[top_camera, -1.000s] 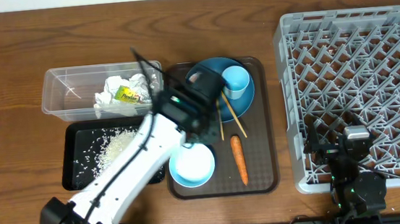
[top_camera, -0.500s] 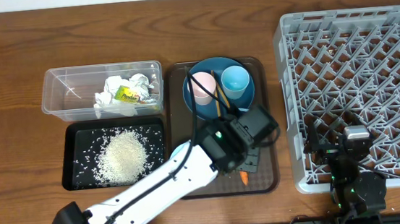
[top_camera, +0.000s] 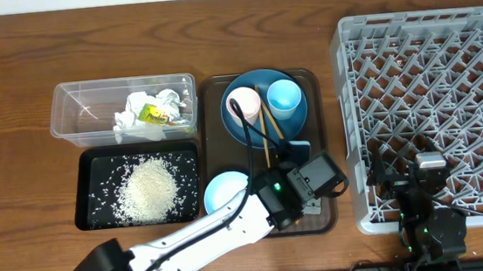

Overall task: Sort waste into correct bins and load items into the dishwasher rack
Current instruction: 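Move left gripper down to the carrot and grasp it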

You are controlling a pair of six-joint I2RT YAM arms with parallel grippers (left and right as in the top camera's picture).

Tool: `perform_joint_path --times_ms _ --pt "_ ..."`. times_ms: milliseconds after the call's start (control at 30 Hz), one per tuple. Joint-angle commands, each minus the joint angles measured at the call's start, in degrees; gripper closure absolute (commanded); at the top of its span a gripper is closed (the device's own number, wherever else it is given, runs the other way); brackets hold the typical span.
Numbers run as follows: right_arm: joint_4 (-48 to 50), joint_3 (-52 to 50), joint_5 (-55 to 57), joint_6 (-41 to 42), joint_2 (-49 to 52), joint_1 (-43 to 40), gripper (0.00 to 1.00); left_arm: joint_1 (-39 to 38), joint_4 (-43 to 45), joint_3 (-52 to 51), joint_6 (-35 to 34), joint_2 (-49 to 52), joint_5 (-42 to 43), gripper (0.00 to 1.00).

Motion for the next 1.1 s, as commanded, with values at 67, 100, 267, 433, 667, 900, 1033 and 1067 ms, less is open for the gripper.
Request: perform_joint_path --times_ms 67,100,267,433,667,900,1033,1067 --pt "-0.2 0.0 0.1 -0.5 -0.1 -0.8 0.01 0.0 3.8 -2.5 -3.5 4.0 -2.4 0.53" --pt "-0.2 0.0 0.0 -0.5 -0.1 -0.7 0.01 0.0 4.1 -2.5 -3.5 4.8 -2.4 0.52" --pt "-0.2 0.0 0.0 -0.5 -0.1 -0.8 0.01 0.0 6.2 -2.5 -3.5 9.6 -3.3 0.53" --pt "-0.2 0.0 0.1 -0.5 -0.1 -0.7 0.01 0.0 7.7 -2.5 -3.7 13.9 -4.6 0.52" --pt "-0.2 0.0 0.0 -0.5 -0.1 -0.8 0.01 0.0 7.7 -2.5 -3.7 17.1 -4.5 0.51" --pt "-0.2 0.0 0.0 -0.5 -0.1 -0.7 0.01 0.0 7.7 -2.5 -3.7 17.3 -4.5 0.53" --pt "-0.2 0.0 0.0 -0.5 -0.1 -0.7 0.01 0.0 7.5 -2.5 -3.7 17.3 -4.5 0.62" --pt "-0.2 0.0 0.0 -0.5 -0.1 -0.7 0.01 0.0 7.3 -2.5 -3.7 17.3 -4.5 0.64"
